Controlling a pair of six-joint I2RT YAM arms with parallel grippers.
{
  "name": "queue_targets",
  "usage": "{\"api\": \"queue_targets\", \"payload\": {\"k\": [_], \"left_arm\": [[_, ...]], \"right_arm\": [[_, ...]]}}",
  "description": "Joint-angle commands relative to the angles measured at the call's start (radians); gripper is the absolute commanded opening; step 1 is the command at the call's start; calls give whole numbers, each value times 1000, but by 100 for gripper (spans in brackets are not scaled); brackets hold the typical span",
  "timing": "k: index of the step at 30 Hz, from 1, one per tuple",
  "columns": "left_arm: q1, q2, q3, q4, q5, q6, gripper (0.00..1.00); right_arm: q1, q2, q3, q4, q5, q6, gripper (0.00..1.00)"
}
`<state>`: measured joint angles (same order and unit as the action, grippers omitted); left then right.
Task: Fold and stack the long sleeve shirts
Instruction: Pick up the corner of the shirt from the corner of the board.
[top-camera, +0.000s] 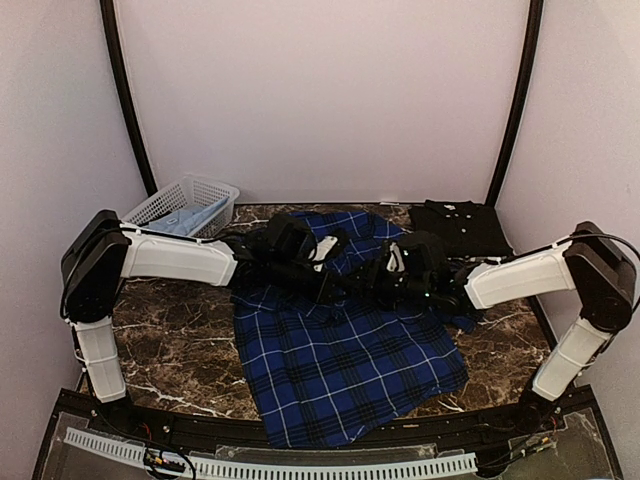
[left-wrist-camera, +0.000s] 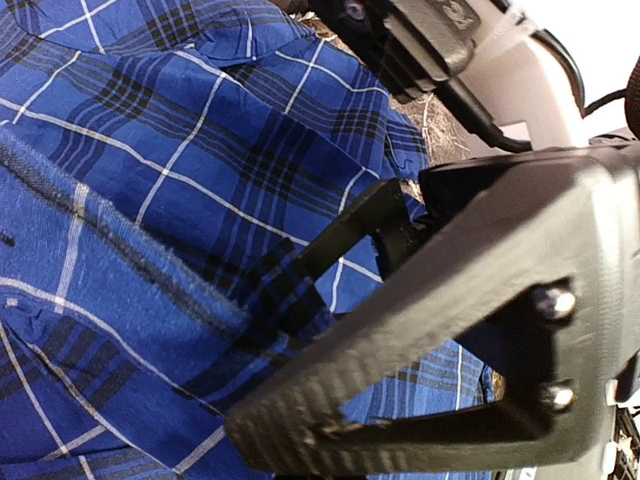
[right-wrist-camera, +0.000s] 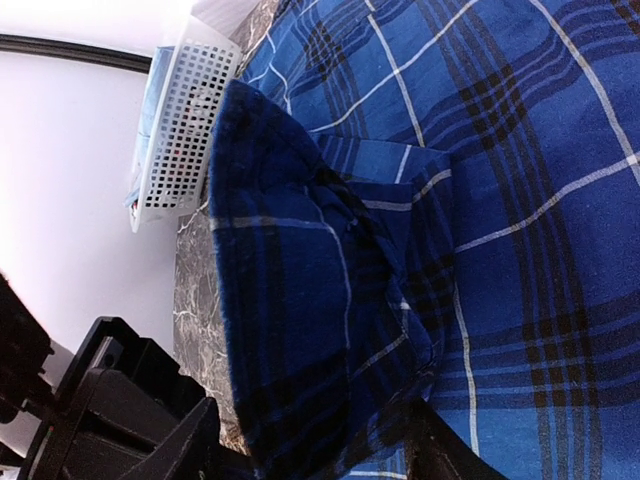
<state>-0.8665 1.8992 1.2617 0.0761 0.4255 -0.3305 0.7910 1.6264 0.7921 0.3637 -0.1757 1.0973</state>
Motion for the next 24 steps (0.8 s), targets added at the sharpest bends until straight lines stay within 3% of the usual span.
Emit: {"api": "queue_targets", "payload": {"k": [1, 12, 13, 14, 19, 24], "left_arm": [[-12, 1, 32, -22, -2, 24, 0], [-11, -18, 37, -52, -86, 5, 0], [-11, -23, 39, -55, -98, 2, 0], [-10, -29, 50, -65, -134, -5, 0], [22, -44, 136, -229, -327, -61, 0], [137, -110, 189, -299, -350, -135, 0]], "right_arm": [[-7, 34, 16, 13, 12, -22, 53], [-7, 74, 152, -86, -9, -153, 7], [-7, 76, 169, -98, -20, -176, 8], [-7, 74, 186, -116, -32, -203, 14], [-8, -35, 171, -193, 86, -298, 54], [10, -151, 166, -300, 143, -406, 59]]}}
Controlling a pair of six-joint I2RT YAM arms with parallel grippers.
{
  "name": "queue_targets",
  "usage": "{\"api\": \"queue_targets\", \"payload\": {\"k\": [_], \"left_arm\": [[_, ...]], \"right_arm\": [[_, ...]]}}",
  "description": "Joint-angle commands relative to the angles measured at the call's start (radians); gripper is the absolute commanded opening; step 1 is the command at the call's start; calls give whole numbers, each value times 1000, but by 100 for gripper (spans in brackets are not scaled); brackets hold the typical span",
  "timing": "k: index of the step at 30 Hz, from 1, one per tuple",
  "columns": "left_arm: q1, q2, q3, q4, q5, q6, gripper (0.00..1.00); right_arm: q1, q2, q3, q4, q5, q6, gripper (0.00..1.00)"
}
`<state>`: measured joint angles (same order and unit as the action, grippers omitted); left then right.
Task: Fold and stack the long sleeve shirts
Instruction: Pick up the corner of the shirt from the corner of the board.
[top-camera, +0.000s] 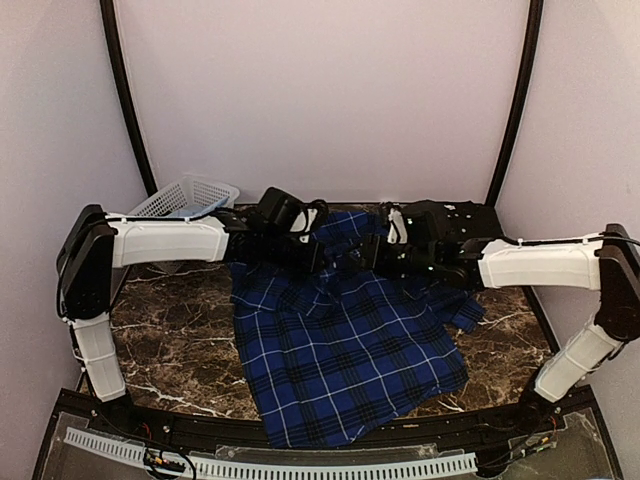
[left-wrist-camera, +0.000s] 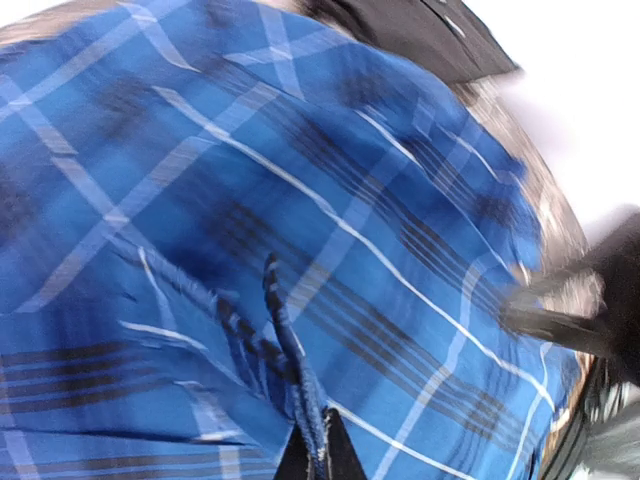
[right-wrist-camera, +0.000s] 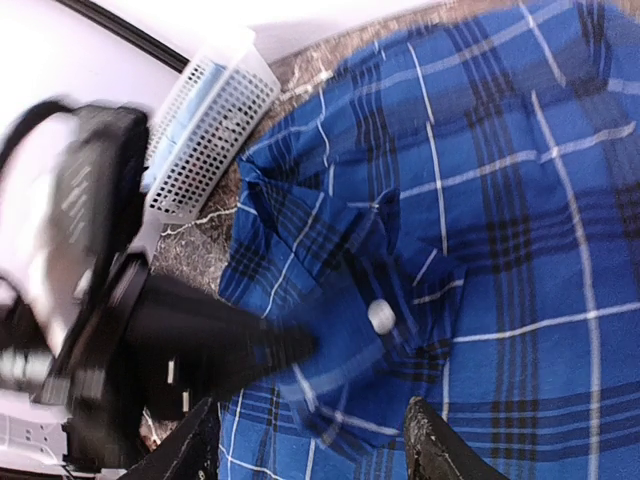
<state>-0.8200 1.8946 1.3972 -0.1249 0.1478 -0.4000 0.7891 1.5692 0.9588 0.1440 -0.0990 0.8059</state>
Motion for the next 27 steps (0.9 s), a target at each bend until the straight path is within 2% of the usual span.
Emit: {"api": "queue_targets", "payload": {"k": [1, 6, 11, 15, 20, 27], "left_arm": [[104, -114, 78, -123, -71, -70, 0], [175, -153, 197, -263, -129, -66, 0], [250, -211, 270, -370, -217, -79, 0], [325, -252, 326, -431, -214, -71, 0], [366, -251, 441, -512, -194, -39, 0], [379, -271, 426, -526, -172, -36, 0]], "right_arm": [[28, -108, -1, -103, 80, -130, 59], [202, -128, 43, -251, 201, -148, 59], [411, -54, 138, -376, 299, -77, 55], [552, 93, 277, -481, 328, -8, 49], [696, 298, 520, -626, 326, 40, 45], [795, 517, 741, -804, 322, 114, 42]]}}
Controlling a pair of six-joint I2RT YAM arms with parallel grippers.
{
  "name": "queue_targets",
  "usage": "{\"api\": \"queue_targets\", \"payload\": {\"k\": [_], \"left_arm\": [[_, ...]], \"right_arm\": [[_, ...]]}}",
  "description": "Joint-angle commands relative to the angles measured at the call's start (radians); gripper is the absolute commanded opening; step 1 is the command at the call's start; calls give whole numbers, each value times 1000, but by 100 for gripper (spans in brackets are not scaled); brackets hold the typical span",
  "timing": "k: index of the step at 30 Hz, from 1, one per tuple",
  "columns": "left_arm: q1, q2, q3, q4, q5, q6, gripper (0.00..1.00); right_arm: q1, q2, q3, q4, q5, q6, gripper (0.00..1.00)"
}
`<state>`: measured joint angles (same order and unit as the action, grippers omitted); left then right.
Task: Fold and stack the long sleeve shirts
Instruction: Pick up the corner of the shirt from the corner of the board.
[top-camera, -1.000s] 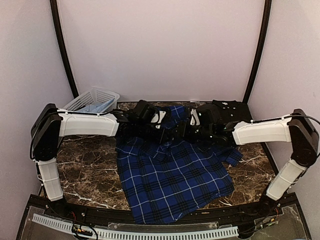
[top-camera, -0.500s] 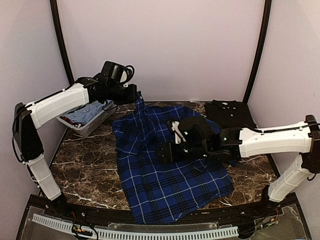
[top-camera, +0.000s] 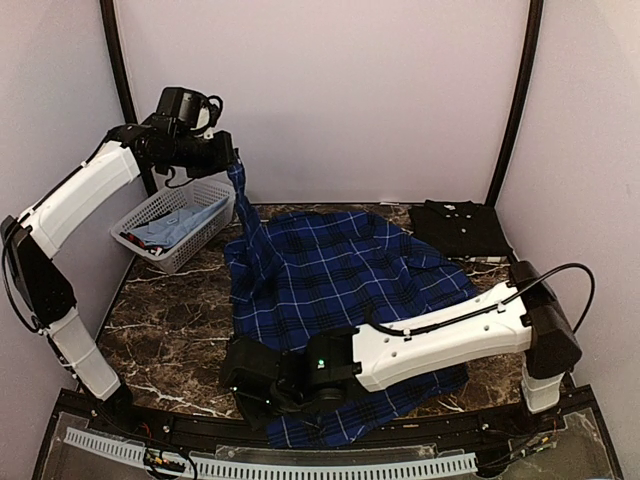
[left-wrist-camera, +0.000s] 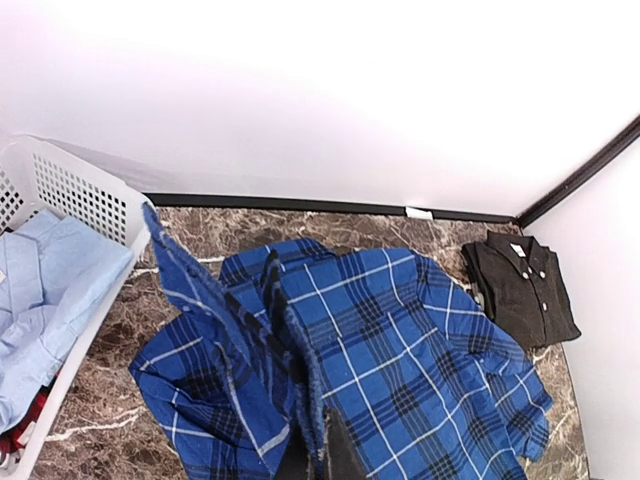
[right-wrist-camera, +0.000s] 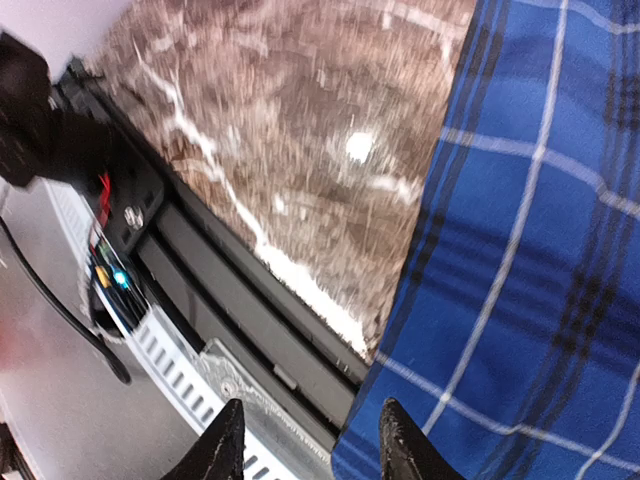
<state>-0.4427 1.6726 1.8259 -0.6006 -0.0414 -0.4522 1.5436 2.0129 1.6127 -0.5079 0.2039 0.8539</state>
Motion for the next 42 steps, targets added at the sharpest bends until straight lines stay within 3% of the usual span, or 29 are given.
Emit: {"api": "queue_targets", "payload": {"k": [1, 16, 23, 42], "left_arm": [[5, -56, -8, -52, 20, 15, 0], [45, -85, -13, -68, 38, 24, 0], [61, -86, -13, -64, 68, 26, 0], [75, -74, -12, -65, 84, 28, 0]], "right_arm": [[51, 95, 104, -166, 19, 78, 42], [116, 335, 390, -503, 125, 187, 34], [119, 376, 430, -559, 147, 197, 29], [147, 413, 445, -547, 96, 183, 27]]}}
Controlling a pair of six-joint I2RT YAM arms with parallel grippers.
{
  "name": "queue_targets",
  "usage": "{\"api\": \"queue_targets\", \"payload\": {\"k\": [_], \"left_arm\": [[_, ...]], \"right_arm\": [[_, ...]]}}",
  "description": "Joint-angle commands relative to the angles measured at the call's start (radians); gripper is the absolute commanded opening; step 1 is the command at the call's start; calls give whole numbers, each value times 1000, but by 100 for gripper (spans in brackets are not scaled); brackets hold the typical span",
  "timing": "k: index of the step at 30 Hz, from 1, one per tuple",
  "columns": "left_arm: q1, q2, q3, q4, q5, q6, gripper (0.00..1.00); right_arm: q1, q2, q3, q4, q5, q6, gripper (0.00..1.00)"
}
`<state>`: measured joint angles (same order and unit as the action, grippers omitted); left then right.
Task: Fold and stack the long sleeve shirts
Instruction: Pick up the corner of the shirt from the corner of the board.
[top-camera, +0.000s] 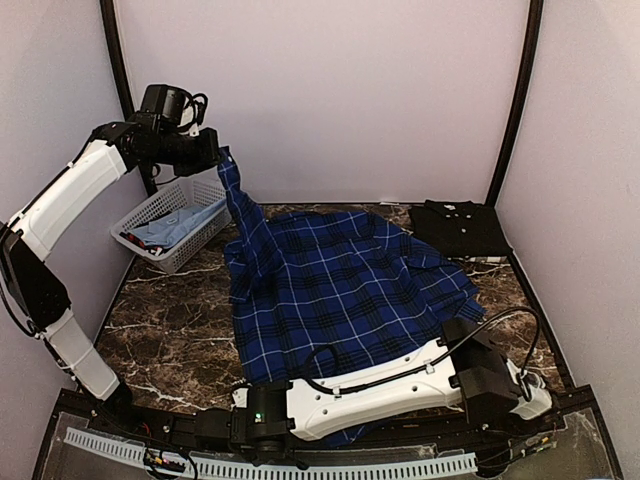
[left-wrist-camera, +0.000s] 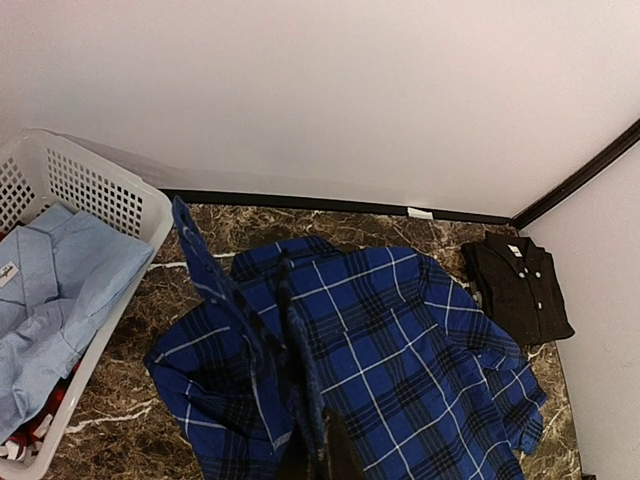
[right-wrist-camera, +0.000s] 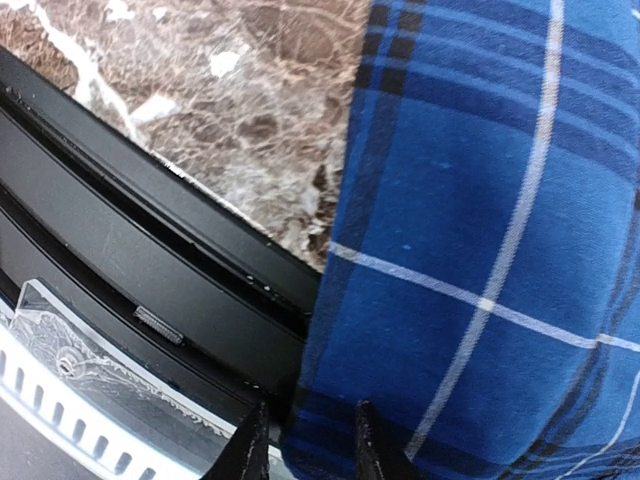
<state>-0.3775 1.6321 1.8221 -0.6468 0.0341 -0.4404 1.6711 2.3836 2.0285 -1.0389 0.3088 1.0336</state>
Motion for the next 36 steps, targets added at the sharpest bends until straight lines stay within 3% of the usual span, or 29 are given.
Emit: {"api": "queue_targets", "payload": {"k": [1, 7, 13, 24, 32, 36], "left_arm": [[11, -32, -8, -19, 9, 16, 0], [14, -31, -1, -21, 9, 16, 0], [22, -27, 37, -31, -19, 27, 0], [113, -31, 139, -75, -126, 51, 0], [199, -77, 156, -101, -190, 48, 0], [234, -112, 154, -108, -213, 60, 0]], "right_arm": [[22, 45, 33, -15, -12, 3, 27], [24, 56, 32, -14, -22, 4, 23], [14, 0, 9, -14, -2, 8, 0], [-27, -263, -172, 264, -31, -70, 0], [-56, -345, -304, 421, -100, -69, 0], [-57, -325, -295, 396, -105, -68, 0]]}}
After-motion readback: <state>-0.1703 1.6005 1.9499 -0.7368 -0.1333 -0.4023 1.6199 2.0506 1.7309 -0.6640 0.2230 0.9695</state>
